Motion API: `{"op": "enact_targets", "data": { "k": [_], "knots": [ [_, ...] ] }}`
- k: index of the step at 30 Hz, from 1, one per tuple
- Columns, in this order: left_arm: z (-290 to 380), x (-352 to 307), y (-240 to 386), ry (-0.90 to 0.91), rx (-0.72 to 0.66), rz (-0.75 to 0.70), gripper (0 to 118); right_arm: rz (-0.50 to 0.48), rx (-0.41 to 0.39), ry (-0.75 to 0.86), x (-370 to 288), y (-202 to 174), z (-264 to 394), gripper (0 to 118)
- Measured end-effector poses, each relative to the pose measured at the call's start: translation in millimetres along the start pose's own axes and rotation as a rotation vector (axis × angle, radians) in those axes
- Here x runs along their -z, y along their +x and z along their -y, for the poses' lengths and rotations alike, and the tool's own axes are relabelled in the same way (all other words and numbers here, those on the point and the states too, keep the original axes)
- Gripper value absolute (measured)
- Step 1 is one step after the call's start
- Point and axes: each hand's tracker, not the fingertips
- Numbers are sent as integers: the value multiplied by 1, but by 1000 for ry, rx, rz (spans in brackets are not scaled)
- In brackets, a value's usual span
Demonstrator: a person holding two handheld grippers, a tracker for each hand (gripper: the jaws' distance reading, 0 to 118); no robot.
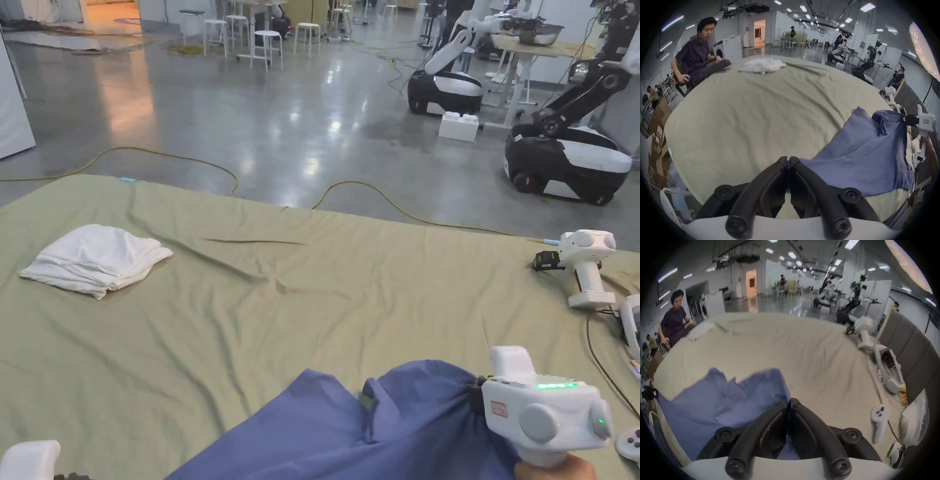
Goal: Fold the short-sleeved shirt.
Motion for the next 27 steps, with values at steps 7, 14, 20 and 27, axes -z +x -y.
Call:
{"op": "enact_targets", "data": {
  "k": [7,14,20,27],
  "knots": [
    [-63,-44,8,170,26,87,5,86,34,218,-109,28,-28,3],
    [-164,-95,55,325,101,146,5,189,80,377,-198,63,-86,3],
    [-252,-133,92,442,126,170,5,244,106,508,-245,90,-138,3],
    [-331,-159,113,520,159,157,5,288,106,600,-270,93,-197,3]
  ]
}}
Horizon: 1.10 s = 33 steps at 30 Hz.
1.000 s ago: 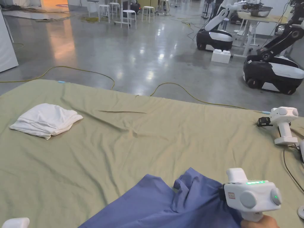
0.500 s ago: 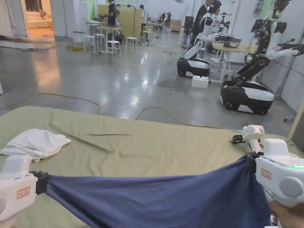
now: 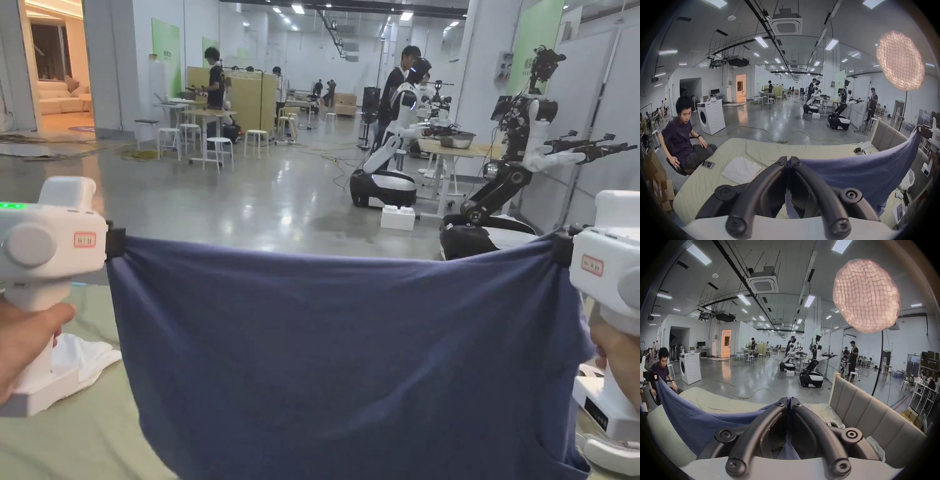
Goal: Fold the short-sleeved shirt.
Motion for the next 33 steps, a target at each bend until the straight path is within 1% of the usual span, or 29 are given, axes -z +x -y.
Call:
{"op": "enact_targets", "data": {
  "k": [5,10,14,17,22,26,29,32,33],
  "knots": [
    [-41,23,-14,30,-3,-18,5,10,-27,56,23,-12,-31,3],
    [-72,36,-24,69,-13,-38,5,15,-35,104,42,-26,-56,3],
    [-87,42,-27,118,-20,-59,5,20,-45,126,53,-37,-67,3],
    [-83,48,-28,141,-9,-76,5,13,-42,128,56,-41,-64,3],
    [-45,61,-32,108,15,-65,5,8,-46,90,51,-42,-29,3],
    [11,65,-37,53,30,-46,5,11,-52,29,37,-38,18,3],
    [64,49,-35,-2,4,-29,5,5,-51,-31,21,-32,57,3],
    [105,27,-33,-28,-12,-14,5,1,-31,-58,-1,-26,87,3],
    [115,20,-34,-29,-17,-15,5,-1,-37,-69,-10,-25,94,3]
  ]
}}
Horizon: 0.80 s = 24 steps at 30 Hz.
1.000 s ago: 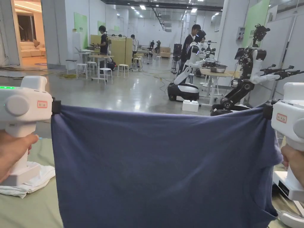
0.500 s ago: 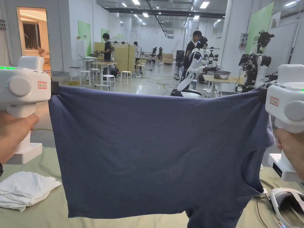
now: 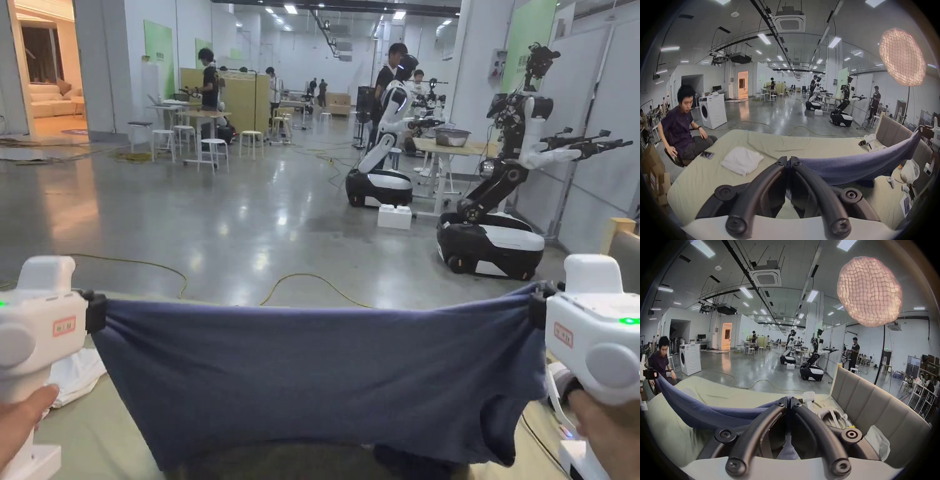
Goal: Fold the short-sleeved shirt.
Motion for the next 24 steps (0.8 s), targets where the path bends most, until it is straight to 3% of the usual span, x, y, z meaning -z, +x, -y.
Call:
{"op": "enact_targets", "data": {
  "k": [13,18,24],
  "knots": [
    [93,-120,-21,-53,-32,57,5,-13,-48,-75,-143,11,70,3],
    [141,-146,-29,-128,-18,51,5,-19,-97,-199,-183,7,114,3],
    [208,-159,-34,-317,8,45,5,-28,-100,-384,-211,1,183,3]
  ]
}}
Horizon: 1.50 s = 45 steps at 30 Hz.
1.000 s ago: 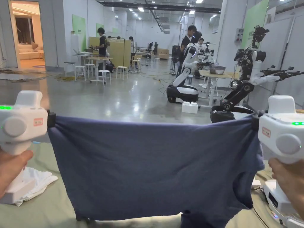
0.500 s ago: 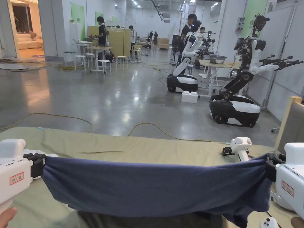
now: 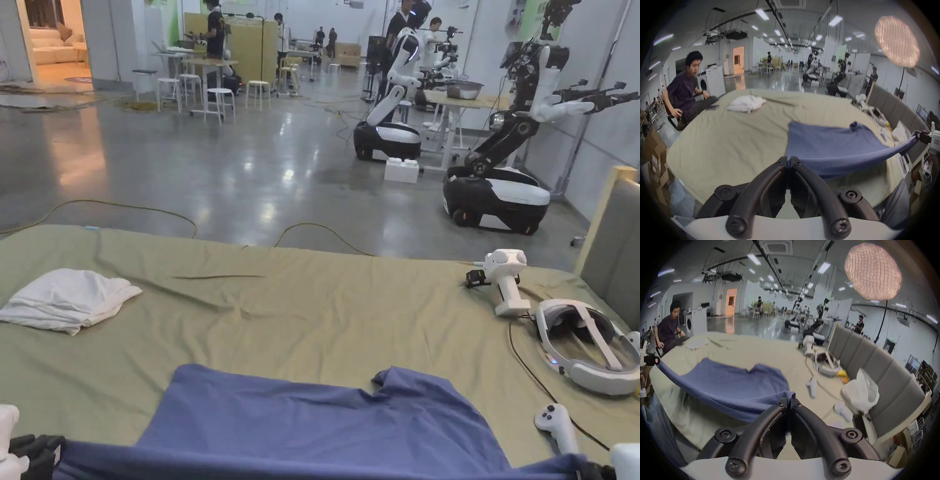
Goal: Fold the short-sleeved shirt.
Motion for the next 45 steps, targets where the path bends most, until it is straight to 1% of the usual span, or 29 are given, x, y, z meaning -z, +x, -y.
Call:
{"op": "enact_targets", "data": {
  "k": [2,4,7,9,12,15,16,17,18,19,20,21,22,23,25,30,34,36,38,40,41,42,43,44,45],
  "knots": [
    [23,7,1,-74,41,-15,5,-14,6,-84,4,-4,25,3],
    [43,15,0,-146,50,-13,5,-30,7,-150,10,-7,47,3],
    [67,28,-3,-236,35,-9,5,-29,-22,-253,23,-11,76,3],
    [76,37,-5,-294,34,-12,5,-35,-35,-317,32,-13,91,3],
    [84,48,-4,-355,70,-12,5,-49,-55,-415,46,-17,108,3],
    [94,62,-8,-409,85,-20,5,-49,-65,-466,56,-20,120,4],
    [95,66,-9,-421,84,-20,5,-47,-62,-482,58,-22,122,6],
    [95,68,-9,-433,84,-24,6,-45,-59,-489,59,-21,123,10],
    [98,70,-8,-446,84,-29,9,-40,-57,-494,59,-22,123,19],
    [98,71,-9,-453,83,-34,14,-33,-59,-494,57,-22,122,32],
    [98,71,-9,-461,84,-48,22,-13,-59,-485,54,-22,120,46],
    [97,70,-9,-465,86,-64,35,2,-63,-468,52,-22,118,56],
    [96,66,-7,-453,91,-76,41,9,-62,-448,48,-21,112,57],
    [93,64,-7,-436,94,-83,42,17,-58,-427,46,-21,106,57],
    [82,62,-4,-366,90,-84,42,24,-36,-352,40,-23,90,63],
    [51,61,25,-160,82,-57,42,-15,43,-130,40,-40,47,63],
    [21,58,57,26,53,3,42,-37,110,95,43,-66,13,63],
    [6,53,73,134,51,0,42,-51,145,210,42,-76,-1,63],
    [-8,45,89,242,41,-13,41,-24,169,300,42,-88,-15,63],
    [-21,37,100,349,12,-14,39,24,194,383,41,-99,-28,59],
    [-27,34,104,385,0,-5,35,42,201,410,41,-103,-33,55],
    [-32,33,108,404,-2,-7,26,50,204,439,40,-106,-36,39],
    [-37,31,112,418,1,-12,21,59,195,456,40,-108,-40,22],
    [-40,29,115,425,3,-17,19,71,189,471,40,-111,-43,14],
    [-43,28,117,435,5,-17,12,65,189,478,40,-113,-46,12]
  ]
}}
